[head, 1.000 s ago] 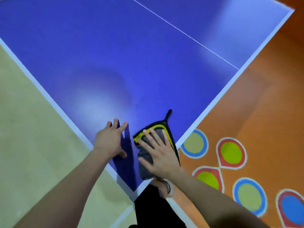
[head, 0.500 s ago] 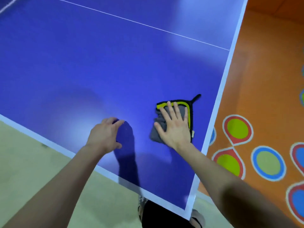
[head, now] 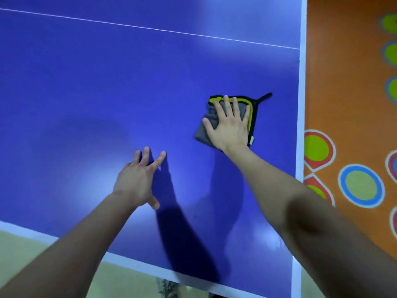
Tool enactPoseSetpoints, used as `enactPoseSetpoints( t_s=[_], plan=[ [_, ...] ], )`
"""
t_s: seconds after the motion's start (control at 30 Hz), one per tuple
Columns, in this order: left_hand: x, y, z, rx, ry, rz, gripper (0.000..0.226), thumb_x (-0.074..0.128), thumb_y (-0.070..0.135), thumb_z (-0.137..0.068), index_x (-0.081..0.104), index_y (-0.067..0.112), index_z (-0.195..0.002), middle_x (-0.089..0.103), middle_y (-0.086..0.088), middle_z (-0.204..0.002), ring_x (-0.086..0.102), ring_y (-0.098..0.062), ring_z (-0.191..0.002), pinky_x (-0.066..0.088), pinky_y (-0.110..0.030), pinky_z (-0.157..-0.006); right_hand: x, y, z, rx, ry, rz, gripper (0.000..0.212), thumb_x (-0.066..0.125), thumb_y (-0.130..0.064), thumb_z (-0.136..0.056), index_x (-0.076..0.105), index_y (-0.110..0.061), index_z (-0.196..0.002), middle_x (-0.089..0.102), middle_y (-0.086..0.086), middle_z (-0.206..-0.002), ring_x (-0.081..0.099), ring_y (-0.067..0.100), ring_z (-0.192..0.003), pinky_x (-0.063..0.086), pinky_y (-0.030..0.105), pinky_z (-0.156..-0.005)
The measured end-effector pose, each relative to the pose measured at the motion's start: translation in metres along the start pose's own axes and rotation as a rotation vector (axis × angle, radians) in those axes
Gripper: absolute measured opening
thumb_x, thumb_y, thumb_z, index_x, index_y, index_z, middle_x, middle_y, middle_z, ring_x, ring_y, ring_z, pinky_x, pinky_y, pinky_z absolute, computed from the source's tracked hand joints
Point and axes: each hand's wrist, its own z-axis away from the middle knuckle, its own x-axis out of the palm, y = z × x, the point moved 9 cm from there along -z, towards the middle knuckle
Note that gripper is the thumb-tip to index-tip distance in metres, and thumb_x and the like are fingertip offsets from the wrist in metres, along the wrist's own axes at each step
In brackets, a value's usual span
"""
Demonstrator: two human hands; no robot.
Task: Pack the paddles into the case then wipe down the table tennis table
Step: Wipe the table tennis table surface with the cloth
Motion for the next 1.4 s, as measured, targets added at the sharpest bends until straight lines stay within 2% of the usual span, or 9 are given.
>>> enactPoseSetpoints(
  t_s=[0.23, 0.37, 0.43, 0.5, 0.6, 0.7, 0.8, 1.07, 1.4],
  plan=[
    [-0.011, -0.003, -0.008, 0.069, -0.033, -0.145, 0.155, 0.09, 0.078, -0.054, -0.009, 0.043, -0.168, 0.019, -0.006, -0.168, 0.036, -0.027, -0.147, 0.047, -0.035, -0.075, -0.011, -0.023, 0.13, -0.119, 0.003, -0.014, 0.073, 0.041, -0.067, -0.108, 0.037, -0.029, -0.17, 0.015, 0.002, -0.183, 0.007, 0.024, -0.17, 0.009, 0.065, -0.133],
    [-0.055, -0.01, -0.033, 0.165, 0.096, -0.149, 0.109, 0.089, 0.065, -0.07, 0.034, 0.043, -0.161, 0.061, 0.008, -0.127, 0.061, -0.02, -0.118, 0.051, -0.034, -0.079, -0.016, -0.031, 0.236, -0.138, -0.066, -0.008, 0.073, 0.052, -0.065, -0.106, 0.037, -0.033, -0.17, 0.012, -0.004, -0.183, 0.011, 0.022, -0.169, 0.018, 0.066, -0.131],
    [-0.071, -0.017, -0.046, 0.18, 0.161, -0.124, 0.12, 0.092, 0.066, -0.065, 0.029, 0.039, -0.163, 0.051, 0.003, -0.148, 0.048, -0.023, -0.14, 0.05, -0.038, -0.102, -0.012, -0.03, 0.222, -0.074, -0.065, 0.018, 0.072, 0.052, -0.066, -0.105, 0.04, -0.033, -0.168, 0.013, -0.004, -0.183, 0.011, 0.021, -0.169, 0.017, 0.066, -0.131],
    [-0.066, -0.019, -0.06, 0.178, 0.094, -0.13, 0.149, 0.096, 0.069, -0.056, 0.004, 0.037, -0.169, 0.016, -0.009, -0.174, 0.017, -0.032, -0.161, 0.032, -0.047, -0.124, -0.009, -0.032, 0.168, 0.043, -0.007, 0.042, 0.071, 0.049, -0.067, -0.106, 0.041, -0.033, -0.168, 0.015, -0.002, -0.183, 0.008, 0.022, -0.17, 0.013, 0.067, -0.132],
    [-0.046, -0.017, -0.079, 0.222, -0.017, -0.158, 0.164, 0.098, 0.066, -0.054, -0.016, 0.034, -0.168, -0.014, -0.012, -0.177, -0.004, -0.04, -0.164, 0.023, -0.055, -0.128, 0.0, -0.037, 0.062, 0.274, 0.079, 0.041, 0.074, 0.038, -0.069, -0.106, 0.037, -0.031, -0.17, 0.016, 0.003, -0.183, 0.006, 0.026, -0.17, 0.006, 0.069, -0.131],
    [-0.039, -0.018, -0.086, 0.265, -0.033, -0.155, 0.165, 0.097, 0.068, -0.054, -0.018, 0.035, -0.168, -0.016, -0.011, -0.177, -0.005, -0.039, -0.164, 0.027, -0.052, -0.127, 0.006, -0.047, -0.012, 0.403, 0.068, 0.02, 0.077, 0.03, -0.07, -0.104, 0.034, -0.032, -0.171, 0.014, 0.006, -0.183, 0.003, 0.031, -0.17, 0.0, 0.07, -0.13],
    [-0.041, -0.02, -0.086, 0.278, -0.02, -0.14, 0.165, 0.096, 0.071, -0.053, -0.018, 0.036, -0.168, -0.015, -0.01, -0.177, -0.006, -0.038, -0.164, 0.032, -0.053, -0.126, 0.005, -0.047, -0.003, 0.339, 0.074, 0.01, 0.074, 0.032, -0.068, -0.106, 0.036, -0.031, -0.17, 0.015, 0.006, -0.183, 0.005, 0.03, -0.17, 0.002, 0.067, -0.132],
    [-0.045, -0.016, -0.081, 0.302, 0.017, -0.216, 0.166, 0.091, 0.08, -0.052, -0.021, 0.033, -0.167, -0.01, -0.01, -0.178, -0.001, -0.038, -0.165, 0.047, -0.048, -0.114, -0.021, -0.025, 0.297, 0.476, 0.017, 0.02, 0.074, 0.052, -0.059, -0.106, 0.033, -0.031, -0.171, 0.01, 0.001, -0.183, 0.009, 0.026, -0.17, 0.015, 0.069, -0.13],
    [-0.039, -0.012, -0.084, 0.289, 0.013, -0.214, 0.166, 0.097, 0.071, -0.052, -0.015, 0.031, -0.168, -0.007, -0.015, -0.177, 0.0, -0.042, -0.163, 0.046, -0.051, -0.111, -0.004, -0.031, 0.054, 0.644, 0.095, 0.003, 0.075, 0.034, -0.061, -0.104, 0.033, -0.028, -0.171, 0.015, 0.012, -0.182, 0.003, 0.037, -0.169, 0.001, 0.072, -0.128]
  ],
)
